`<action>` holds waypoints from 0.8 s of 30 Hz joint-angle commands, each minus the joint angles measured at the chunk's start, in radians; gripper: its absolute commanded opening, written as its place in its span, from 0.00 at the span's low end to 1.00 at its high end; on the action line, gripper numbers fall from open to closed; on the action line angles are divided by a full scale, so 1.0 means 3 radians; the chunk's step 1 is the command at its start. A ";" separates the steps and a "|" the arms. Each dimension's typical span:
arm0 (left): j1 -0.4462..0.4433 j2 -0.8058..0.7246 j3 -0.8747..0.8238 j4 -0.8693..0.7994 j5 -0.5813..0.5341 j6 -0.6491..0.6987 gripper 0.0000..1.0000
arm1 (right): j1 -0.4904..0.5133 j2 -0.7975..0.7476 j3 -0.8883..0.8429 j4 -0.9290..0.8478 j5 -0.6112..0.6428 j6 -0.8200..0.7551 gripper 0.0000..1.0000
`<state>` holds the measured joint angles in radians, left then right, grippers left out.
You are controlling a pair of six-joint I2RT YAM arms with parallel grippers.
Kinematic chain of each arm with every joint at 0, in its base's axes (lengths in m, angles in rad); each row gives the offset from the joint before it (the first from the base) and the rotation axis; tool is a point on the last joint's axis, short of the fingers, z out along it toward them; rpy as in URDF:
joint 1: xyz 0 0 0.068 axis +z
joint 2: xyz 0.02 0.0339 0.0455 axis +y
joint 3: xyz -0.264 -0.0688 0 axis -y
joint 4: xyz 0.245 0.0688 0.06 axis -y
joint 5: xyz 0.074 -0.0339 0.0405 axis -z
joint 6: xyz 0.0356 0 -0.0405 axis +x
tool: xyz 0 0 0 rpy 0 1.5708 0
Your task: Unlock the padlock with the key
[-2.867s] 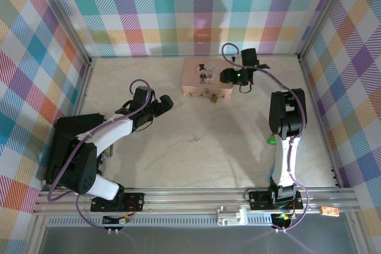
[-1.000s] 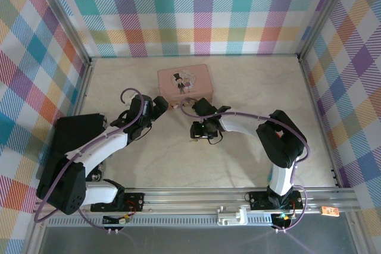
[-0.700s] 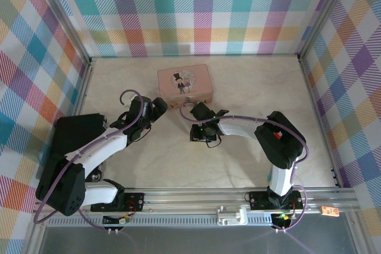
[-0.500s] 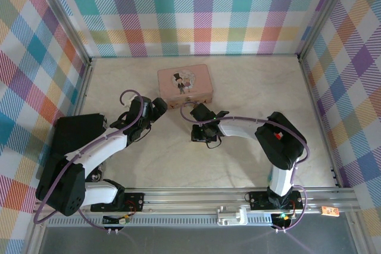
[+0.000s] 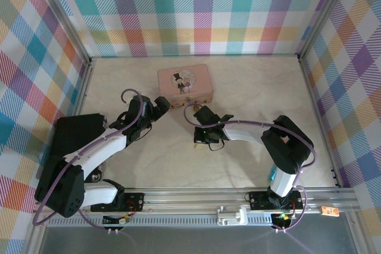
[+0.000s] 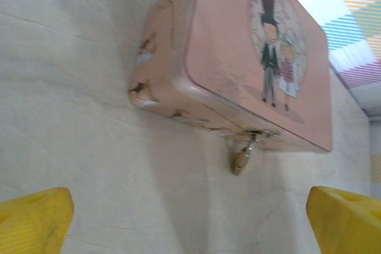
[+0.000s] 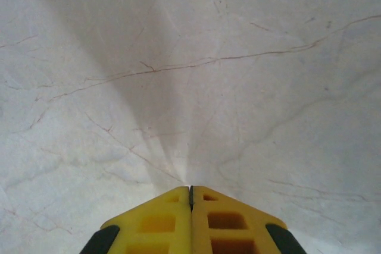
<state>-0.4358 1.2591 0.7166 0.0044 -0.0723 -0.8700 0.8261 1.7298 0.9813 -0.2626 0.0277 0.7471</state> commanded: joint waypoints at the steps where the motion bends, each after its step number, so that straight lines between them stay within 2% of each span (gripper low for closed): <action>1: -0.0043 0.0102 0.0074 0.0333 0.0378 0.0118 1.00 | -0.0047 -0.0291 0.0011 0.0029 0.0065 -0.0220 0.00; 5: -0.0138 0.0239 0.0158 0.0628 0.0644 0.0088 0.99 | -0.0224 -0.0551 -0.0019 0.0083 -0.0081 -0.0267 0.00; 7: -0.0191 0.0299 0.0173 0.0742 0.0697 -0.0084 0.99 | -0.0331 -0.0669 -0.0034 0.0123 -0.0179 -0.0266 0.00; 11: -0.0291 0.0462 0.0251 0.0698 0.0766 -0.0977 0.99 | -0.0503 -0.0885 -0.0044 0.0189 -0.0296 -0.0316 0.00; 15: -0.0447 0.0597 0.0240 0.0892 0.0852 -0.1825 0.97 | -0.0575 -0.0975 -0.0007 0.0273 -0.0341 -0.0530 0.00; 21: -0.0635 0.0845 0.0276 0.1280 0.0992 -0.2631 0.92 | -0.0609 -0.0910 0.0014 0.0522 -0.0592 -0.0709 0.00; 24: -0.0699 0.0958 0.0258 0.1443 0.0998 -0.2899 0.89 | -0.0611 -0.0869 0.0007 0.0668 -0.0731 -0.0721 0.00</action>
<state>-0.6281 1.5200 0.7708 0.3508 0.1986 -1.5543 0.6479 1.4521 0.9775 -0.1413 -0.1242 0.5667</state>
